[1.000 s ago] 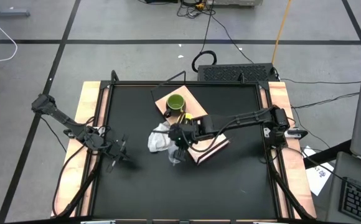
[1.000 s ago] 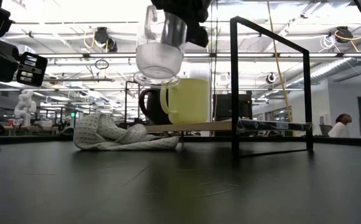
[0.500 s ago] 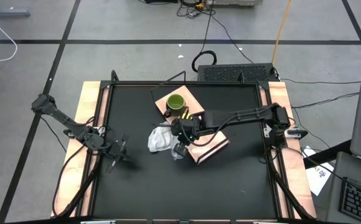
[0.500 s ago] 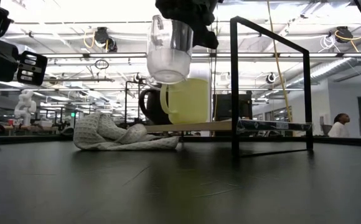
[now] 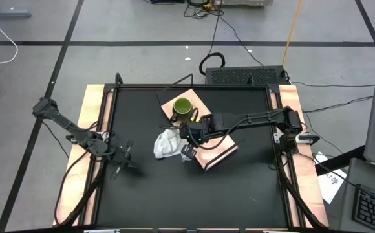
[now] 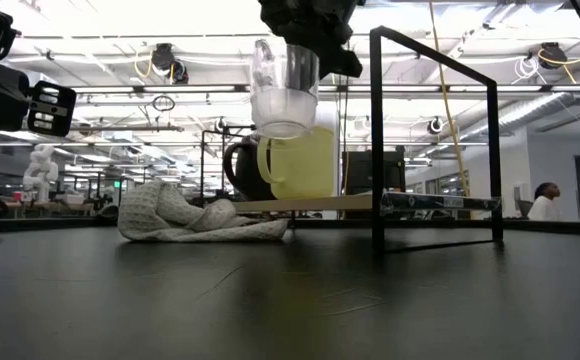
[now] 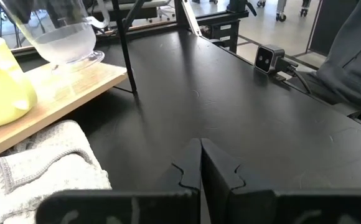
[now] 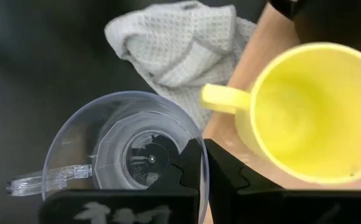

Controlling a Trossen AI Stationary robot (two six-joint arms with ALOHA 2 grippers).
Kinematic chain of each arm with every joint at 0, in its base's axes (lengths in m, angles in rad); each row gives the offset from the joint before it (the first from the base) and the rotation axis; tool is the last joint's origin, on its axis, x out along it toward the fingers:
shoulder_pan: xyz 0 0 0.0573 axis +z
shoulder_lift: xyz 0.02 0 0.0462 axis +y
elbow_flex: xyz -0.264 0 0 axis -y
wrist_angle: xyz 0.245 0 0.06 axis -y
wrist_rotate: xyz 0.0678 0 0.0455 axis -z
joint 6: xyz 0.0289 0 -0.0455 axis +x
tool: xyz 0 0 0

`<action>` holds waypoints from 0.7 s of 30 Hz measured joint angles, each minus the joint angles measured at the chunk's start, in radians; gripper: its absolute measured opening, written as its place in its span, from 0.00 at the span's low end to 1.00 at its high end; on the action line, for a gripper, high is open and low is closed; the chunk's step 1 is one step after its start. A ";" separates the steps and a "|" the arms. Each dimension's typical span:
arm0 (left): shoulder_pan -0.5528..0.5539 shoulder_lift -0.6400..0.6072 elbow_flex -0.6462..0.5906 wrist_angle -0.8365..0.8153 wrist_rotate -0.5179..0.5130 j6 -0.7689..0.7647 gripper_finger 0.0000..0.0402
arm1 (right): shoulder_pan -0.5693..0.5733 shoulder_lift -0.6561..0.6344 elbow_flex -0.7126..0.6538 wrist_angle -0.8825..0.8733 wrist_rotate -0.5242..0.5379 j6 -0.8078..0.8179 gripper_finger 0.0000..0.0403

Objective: Stack small to large cups/mugs on shelf
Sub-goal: Put the transparent mug on the shelf

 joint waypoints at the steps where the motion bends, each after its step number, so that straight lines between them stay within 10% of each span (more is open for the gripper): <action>1: 0.000 0.000 0.000 0.000 0.000 0.000 0.02 | 0.000 -0.003 0.000 -0.010 0.006 0.000 0.00; 21: 0.000 0.001 0.000 -0.004 0.000 -0.005 0.02 | 0.006 -0.050 -0.001 -0.138 0.131 0.077 0.00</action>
